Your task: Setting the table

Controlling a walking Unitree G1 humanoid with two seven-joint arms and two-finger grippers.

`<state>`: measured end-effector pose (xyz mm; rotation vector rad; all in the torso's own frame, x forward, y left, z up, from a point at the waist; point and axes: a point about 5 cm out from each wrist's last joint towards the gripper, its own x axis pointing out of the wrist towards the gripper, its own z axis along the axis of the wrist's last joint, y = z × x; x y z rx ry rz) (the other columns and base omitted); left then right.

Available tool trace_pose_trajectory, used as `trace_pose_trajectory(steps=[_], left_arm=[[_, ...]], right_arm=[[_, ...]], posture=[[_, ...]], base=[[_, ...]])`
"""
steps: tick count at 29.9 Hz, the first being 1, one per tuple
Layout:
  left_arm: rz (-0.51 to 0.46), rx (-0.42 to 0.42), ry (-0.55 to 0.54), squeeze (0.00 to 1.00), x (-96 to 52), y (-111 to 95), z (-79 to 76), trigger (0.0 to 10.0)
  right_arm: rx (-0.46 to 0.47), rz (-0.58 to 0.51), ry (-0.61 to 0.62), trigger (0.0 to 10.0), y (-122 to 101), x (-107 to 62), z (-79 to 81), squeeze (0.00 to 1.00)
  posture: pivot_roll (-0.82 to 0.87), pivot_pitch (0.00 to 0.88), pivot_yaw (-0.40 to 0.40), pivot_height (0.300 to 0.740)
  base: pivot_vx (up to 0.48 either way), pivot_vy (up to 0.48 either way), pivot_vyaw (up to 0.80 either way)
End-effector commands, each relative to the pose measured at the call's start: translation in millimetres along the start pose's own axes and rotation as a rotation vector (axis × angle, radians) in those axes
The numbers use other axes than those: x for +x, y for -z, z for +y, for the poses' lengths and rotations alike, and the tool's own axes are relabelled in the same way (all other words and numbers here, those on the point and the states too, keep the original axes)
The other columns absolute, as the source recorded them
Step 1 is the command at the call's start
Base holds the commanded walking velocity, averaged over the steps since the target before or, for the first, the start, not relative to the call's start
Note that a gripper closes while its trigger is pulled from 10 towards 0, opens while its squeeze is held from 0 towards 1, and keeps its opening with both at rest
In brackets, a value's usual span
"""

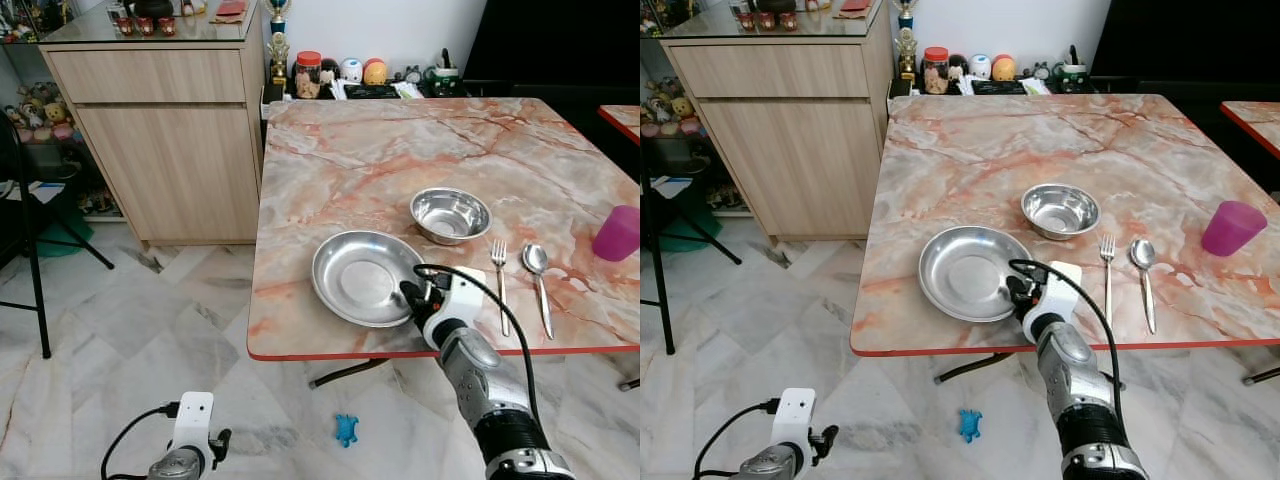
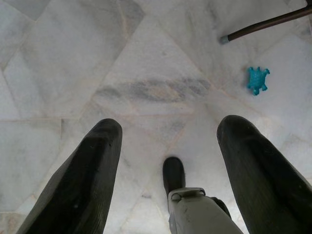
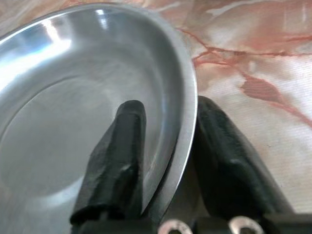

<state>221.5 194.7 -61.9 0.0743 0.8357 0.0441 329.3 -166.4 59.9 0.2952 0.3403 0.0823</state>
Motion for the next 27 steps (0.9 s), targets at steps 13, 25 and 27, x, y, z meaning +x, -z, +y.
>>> trace_pose_trajectory(steps=[13, 25, 27], left_arm=[[0.026, 0.015, -0.004, 0.00, -1.1, 7, -0.6, 10.0], [0.034, -0.007, -0.075, 0.00, -3.0, 11, 13.5, 10.0], [0.035, -0.030, -0.080, 0.00, -3.4, 12, 16.3, 10.0]], right_arm=[[0.038, -0.099, -0.019, 0.0, -6, -3.4, 5.3, 0.00], [0.093, -0.474, -0.172, 10.0, -38, -28.5, 34.1, 0.00], [0.099, -0.531, -0.182, 10.0, -44, -34.8, 34.9, 0.00]], posture=[[0.03, 0.000, -0.033, 0.740], [0.02, 0.000, -0.013, 0.740], [0.01, 0.000, -0.011, 0.740]], base=[[0.000, 0.000, 0.00], [0.000, 0.000, 0.00], [0.000, 0.000, 0.00]])
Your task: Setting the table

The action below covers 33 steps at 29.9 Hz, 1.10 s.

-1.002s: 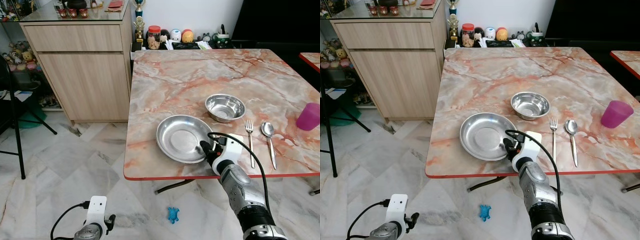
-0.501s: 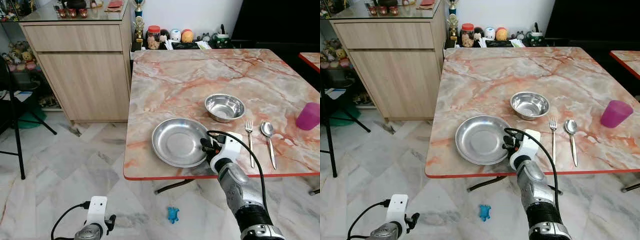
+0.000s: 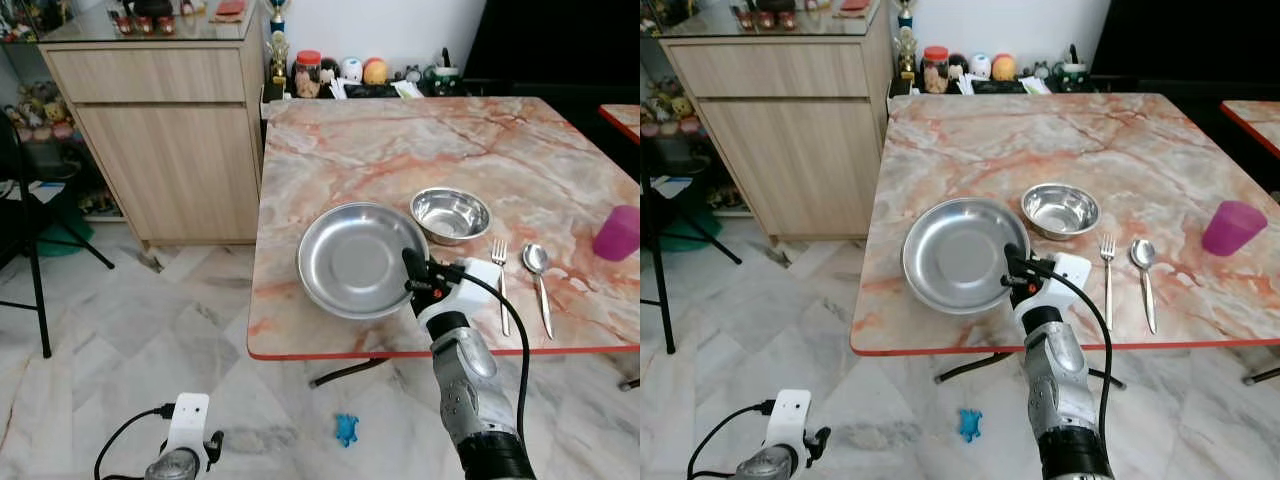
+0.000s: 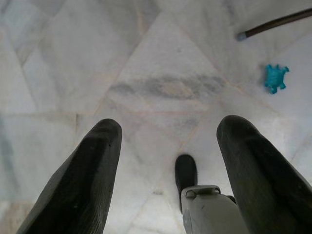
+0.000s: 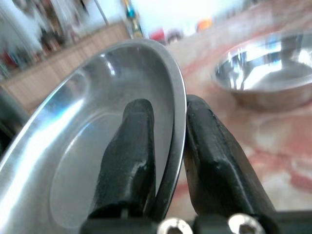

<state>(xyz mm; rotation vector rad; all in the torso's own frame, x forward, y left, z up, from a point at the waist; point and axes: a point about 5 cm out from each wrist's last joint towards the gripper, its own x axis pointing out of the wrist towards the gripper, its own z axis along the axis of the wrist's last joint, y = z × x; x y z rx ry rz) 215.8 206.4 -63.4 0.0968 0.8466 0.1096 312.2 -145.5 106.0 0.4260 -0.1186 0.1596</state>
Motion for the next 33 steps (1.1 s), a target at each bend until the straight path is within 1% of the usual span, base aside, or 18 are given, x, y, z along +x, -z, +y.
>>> trace_pose_trajectory(steps=[1, 5, 8, 12, 15, 16, 22, 25, 33], left_arm=[[0.024, -0.035, -0.015, 0.00, -1.4, 7, 6.3, 10.0], [0.028, -0.043, -0.019, 0.00, -2.0, 10, 9.1, 10.0], [0.046, -0.042, -0.035, 0.00, -4.4, 18, 15.0, 10.0], [0.053, -0.045, -0.041, 0.00, -5.1, 21, 16.1, 10.0], [0.050, -0.056, -0.036, 0.00, -4.9, 21, 14.2, 10.0], [0.044, -0.055, -0.028, 0.00, -4.4, 19, 12.5, 10.0], [0.030, -0.059, -0.023, 0.00, -3.4, 14, 9.3, 10.0], [0.031, -0.059, -0.023, 0.00, -3.5, 15, 9.0, 10.0], [0.031, -0.058, -0.024, 0.00, -3.4, 15, 8.2, 10.0]], right_arm=[[0.013, -0.114, -0.025, 10.0, -20, -1.4, 3.7, 0.00], [0.029, -0.149, -0.032, 10.0, -26, -4.7, 5.5, 0.00], [0.032, -0.176, -0.040, 10.0, -30, -11.3, 8.4, 0.00], [0.035, -0.179, -0.043, 10.0, -29, -13.4, 9.9, 0.00], [0.008, -0.188, -0.062, 10.0, -31, -12.1, 17.6, 0.00], [0.012, -0.198, -0.089, 10.0, -34, -9.9, 23.2, 0.00], [0.022, -0.239, -0.119, 10.0, -45, -8.1, 31.5, 0.00], [0.020, -0.252, -0.122, 10.0, -48, -7.5, 32.2, 0.00], [0.015, -0.247, -0.124, 10.0, -50, -7.2, 33.2, 0.00]], posture=[[0.01, 0.000, -0.008, 0.740], [0.00, 0.000, -0.003, 0.740], [0.00, 0.000, -0.002, 0.740], [0.00, 0.000, -0.003, 0.740], [0.00, 0.000, -0.005, 0.740], [0.00, 0.000, -0.005, 0.740], [-0.01, 0.000, -0.009, 0.740], [-0.01, 0.000, -0.007, 0.740], [-0.02, 0.000, -0.002, 0.740]], base=[[0.000, 0.000, 0.00], [0.000, 0.000, 0.00], [0.000, 0.000, 0.00], [0.000, -0.269, 0.00], [0.000, -0.335, 0.00], [0.000, -0.334, 0.00], [0.000, -0.334, 0.00], [0.000, -0.333, 0.00], [0.000, -0.332, 0.00]])
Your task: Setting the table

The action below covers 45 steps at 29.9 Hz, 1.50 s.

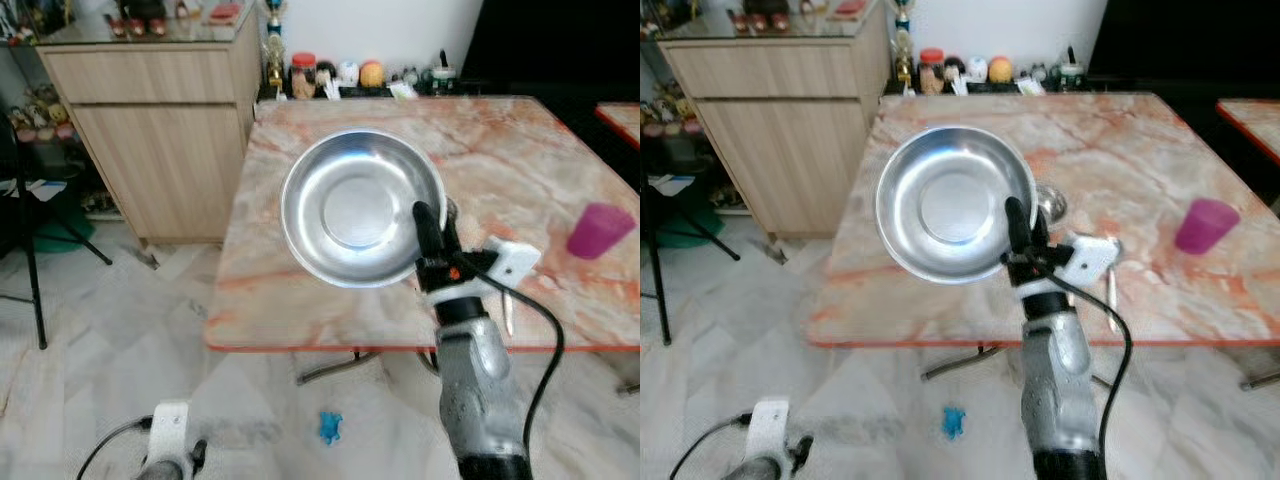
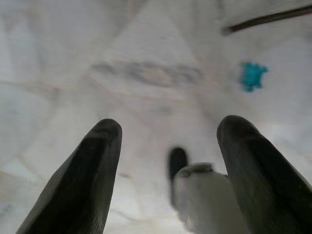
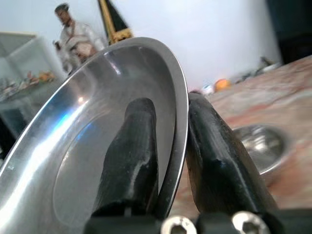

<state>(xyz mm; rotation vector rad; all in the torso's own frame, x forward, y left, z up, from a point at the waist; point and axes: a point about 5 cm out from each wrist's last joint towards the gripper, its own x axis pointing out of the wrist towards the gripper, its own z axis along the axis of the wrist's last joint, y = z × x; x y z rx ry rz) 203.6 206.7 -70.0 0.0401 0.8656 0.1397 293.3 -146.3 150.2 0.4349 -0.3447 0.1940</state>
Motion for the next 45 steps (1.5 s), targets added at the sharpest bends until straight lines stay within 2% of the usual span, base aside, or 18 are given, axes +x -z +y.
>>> trace_pose_trajectory(steps=[1, 14, 33, 45], left_arm=[[0.006, 0.003, -0.020, 0.00, -0.2, 0, 8.1, 10.0], [-0.015, 0.005, -0.027, 0.00, 1.4, -8, 8.5, 10.0], [-0.014, 0.015, -0.019, 0.00, 1.6, -8, 5.8, 10.0], [-0.016, 0.023, -0.018, 0.00, 1.7, -9, 6.6, 10.0]], right_arm=[[0.021, -0.036, -0.042, 10.0, -7, 8.1, 12.6, 0.00], [0.029, -0.097, -0.067, 10.0, -22, 16.6, 19.2, 0.00], [0.003, -0.147, -0.042, 10.0, -37, 21.8, 13.7, 0.00], [0.005, -0.154, -0.033, 10.0, -38, 22.3, 13.3, 0.00]], posture=[[-0.01, 0.000, -0.001, 0.740], [-0.01, 0.000, 0.004, 0.740], [-0.03, 0.000, 0.013, 0.740], [-0.03, 0.000, 0.015, 0.740]], base=[[0.000, -0.334, 0.00], [0.000, -0.332, 0.00], [0.000, -0.330, 0.00], [0.000, -0.331, 0.00]])
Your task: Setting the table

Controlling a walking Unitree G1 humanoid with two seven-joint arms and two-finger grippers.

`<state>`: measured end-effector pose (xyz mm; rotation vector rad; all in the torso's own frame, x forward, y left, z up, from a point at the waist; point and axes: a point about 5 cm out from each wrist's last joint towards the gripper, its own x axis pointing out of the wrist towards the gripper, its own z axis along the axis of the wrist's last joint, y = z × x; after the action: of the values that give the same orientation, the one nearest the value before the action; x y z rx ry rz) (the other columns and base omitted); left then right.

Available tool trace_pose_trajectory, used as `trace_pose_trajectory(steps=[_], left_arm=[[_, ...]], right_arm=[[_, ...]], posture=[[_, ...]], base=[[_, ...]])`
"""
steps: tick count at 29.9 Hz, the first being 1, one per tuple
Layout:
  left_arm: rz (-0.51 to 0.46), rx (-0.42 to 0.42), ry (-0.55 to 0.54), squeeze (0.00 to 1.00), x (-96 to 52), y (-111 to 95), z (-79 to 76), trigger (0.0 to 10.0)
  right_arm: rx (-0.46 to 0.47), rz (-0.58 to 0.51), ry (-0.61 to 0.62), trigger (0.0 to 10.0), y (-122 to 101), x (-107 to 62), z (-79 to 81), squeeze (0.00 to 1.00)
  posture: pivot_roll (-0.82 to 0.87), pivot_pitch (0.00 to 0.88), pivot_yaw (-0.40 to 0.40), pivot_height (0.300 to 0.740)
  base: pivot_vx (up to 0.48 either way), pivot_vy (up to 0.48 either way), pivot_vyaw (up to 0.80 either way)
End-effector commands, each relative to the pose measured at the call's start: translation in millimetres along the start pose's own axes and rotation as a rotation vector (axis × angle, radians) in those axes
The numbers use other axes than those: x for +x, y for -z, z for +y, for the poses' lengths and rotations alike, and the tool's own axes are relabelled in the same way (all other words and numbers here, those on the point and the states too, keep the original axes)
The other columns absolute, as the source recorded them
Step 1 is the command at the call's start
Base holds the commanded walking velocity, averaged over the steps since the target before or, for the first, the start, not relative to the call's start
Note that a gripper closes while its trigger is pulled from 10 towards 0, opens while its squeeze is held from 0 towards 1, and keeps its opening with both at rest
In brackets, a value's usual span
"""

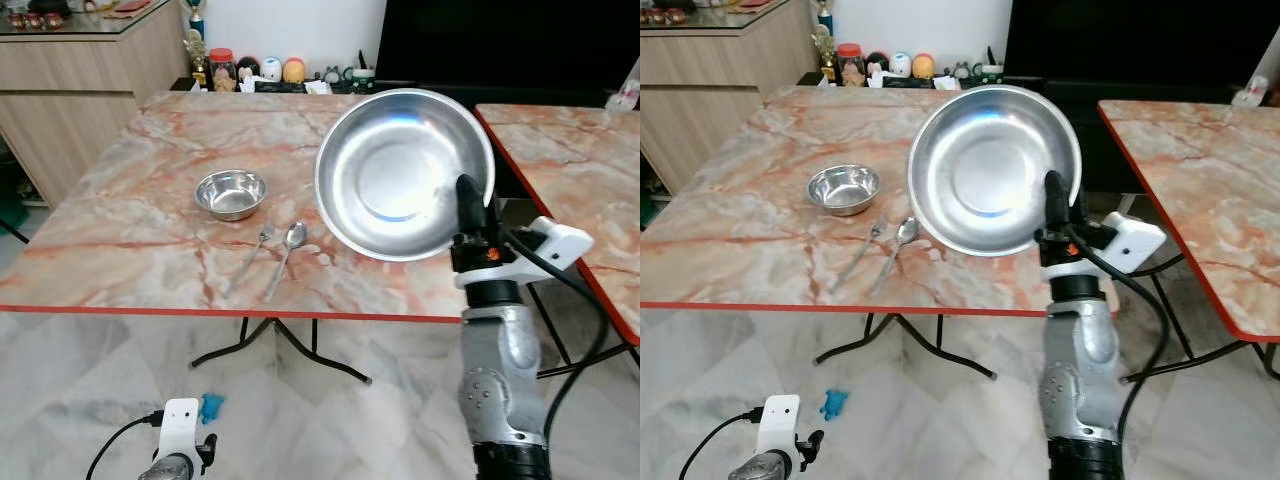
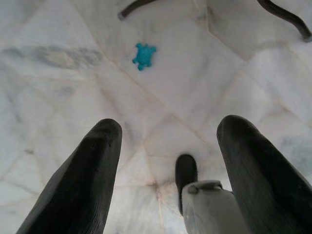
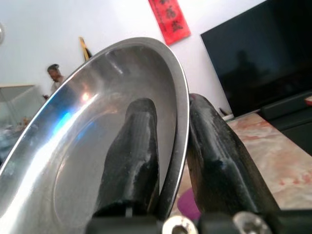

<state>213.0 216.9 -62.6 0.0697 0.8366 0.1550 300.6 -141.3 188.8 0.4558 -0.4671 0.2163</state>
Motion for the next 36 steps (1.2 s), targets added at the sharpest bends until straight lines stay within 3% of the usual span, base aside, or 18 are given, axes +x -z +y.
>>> trace_pose_trajectory(steps=[1, 24, 31, 36], left_arm=[[0.014, 0.005, 0.007, 0.00, -0.4, 3, -3.3, 10.0], [0.018, 0.010, 0.014, 0.00, -1.1, 6, -4.2, 10.0], [0.017, 0.008, 0.011, 0.00, -1.0, 6, -3.8, 10.0], [0.017, 0.006, 0.010, 0.00, -1.0, 6, -3.5, 10.0]], right_arm=[[-0.012, -0.039, 0.014, 10.0, -10, 1.4, -4.3, 0.00], [-0.028, -0.034, 0.046, 10.0, -9, 1.4, -10.3, 0.00], [-0.043, -0.041, 0.059, 10.0, -11, 2.2, -13.3, 0.00], [-0.028, -0.037, 0.071, 10.0, -10, 1.4, -14.6, 0.00]], posture=[[-0.03, 0.000, 0.011, 0.740], [-0.04, 0.000, 0.005, 0.740], [-0.04, 0.000, 0.005, 0.740], [-0.04, 0.000, 0.006, 0.740]], base=[[0.000, -0.334, 0.00], [0.000, -0.331, 0.00], [0.000, -0.331, 0.69], [0.000, -0.329, 0.00]])
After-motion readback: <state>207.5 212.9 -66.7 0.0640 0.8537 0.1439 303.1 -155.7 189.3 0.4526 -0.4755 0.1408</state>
